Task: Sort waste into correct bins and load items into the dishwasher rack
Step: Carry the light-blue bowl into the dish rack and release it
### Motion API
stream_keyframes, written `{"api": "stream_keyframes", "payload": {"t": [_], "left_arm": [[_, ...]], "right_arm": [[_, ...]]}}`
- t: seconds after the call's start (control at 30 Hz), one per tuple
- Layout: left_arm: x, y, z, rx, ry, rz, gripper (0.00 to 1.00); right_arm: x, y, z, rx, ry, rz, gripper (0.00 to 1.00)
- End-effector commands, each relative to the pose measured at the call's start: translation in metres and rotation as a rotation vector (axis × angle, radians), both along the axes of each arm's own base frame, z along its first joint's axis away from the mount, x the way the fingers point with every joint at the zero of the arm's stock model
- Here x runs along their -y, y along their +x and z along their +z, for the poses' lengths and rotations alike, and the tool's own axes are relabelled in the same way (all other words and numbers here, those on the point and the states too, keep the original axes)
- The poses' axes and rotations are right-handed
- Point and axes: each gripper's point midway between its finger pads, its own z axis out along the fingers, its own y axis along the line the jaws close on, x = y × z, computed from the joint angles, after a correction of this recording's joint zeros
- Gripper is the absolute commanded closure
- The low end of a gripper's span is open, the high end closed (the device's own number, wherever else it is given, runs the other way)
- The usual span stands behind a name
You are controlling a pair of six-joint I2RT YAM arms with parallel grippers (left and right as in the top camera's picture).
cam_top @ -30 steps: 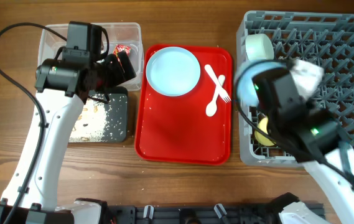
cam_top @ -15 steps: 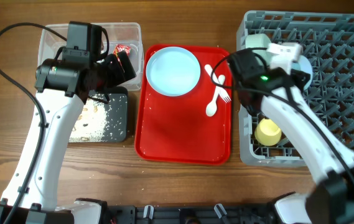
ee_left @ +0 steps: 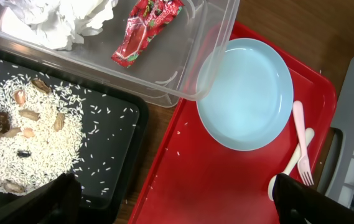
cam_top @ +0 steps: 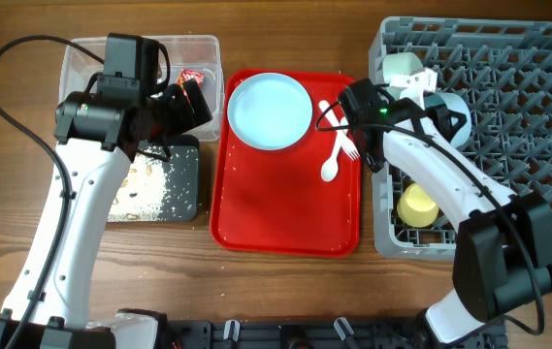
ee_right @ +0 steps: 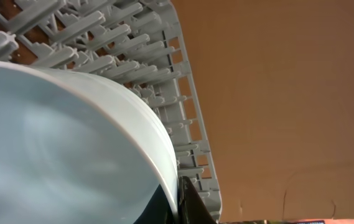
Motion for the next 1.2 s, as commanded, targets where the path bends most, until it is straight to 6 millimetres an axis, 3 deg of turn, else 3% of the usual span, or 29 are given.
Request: {"api": "stream_keyframes", "payload": {"t": [0.0, 0.17, 0.33, 0.57, 0.63, 0.7, 0.8, 0.9, 1.17], "left_arm": [[-0.002, 0.001, 0.008, 0.026, 0.002, 0.005, 0.00], [-0.002, 0.001, 0.008, 0.026, 0.002, 0.005, 0.00], [-0.002, 0.001, 0.008, 0.026, 0.002, 0.005, 0.00], [-0.002, 0.001, 0.008, 0.026, 0.002, 0.005, 0.00], [-0.002, 0.001, 0.008, 0.026, 0.002, 0.005, 0.00], [-0.002, 0.001, 0.008, 0.026, 0.002, 0.005, 0.00], [-0.002, 0.001, 0.008, 0.026, 0.002, 0.005, 0.00], [-0.002, 0.001, 0.008, 0.026, 0.002, 0.005, 0.00], [-0.002, 0.001, 0.008, 0.026, 0.002, 0.005, 0.00]], "right_arm": [[0.006, 0.002, -0.011, -0.096, -0.055, 0.002, 0.95], [0.005, 0.003, -0.010, -0.140, -0.075, 0.019, 0.96], [-0.016, 0.002, -0.034, -0.274, 0.026, 0.101, 0.96], [-0.033, 0.000, -0.051, -0.329, 0.114, 0.153, 0.93], [-0.036, 0.000, -0.055, -0.386, 0.117, 0.182, 0.86], [-0.037, 0.000, -0.053, -0.390, 0.115, 0.190, 0.55], [-0.041, 0.002, -0.047, -0.369, 0.135, 0.204, 0.35], [-0.053, 0.007, -0.042, -0.372, 0.230, 0.255, 0.30], [-0.112, 0.008, -0.013, -0.372, 0.571, 0.529, 0.21]]}}
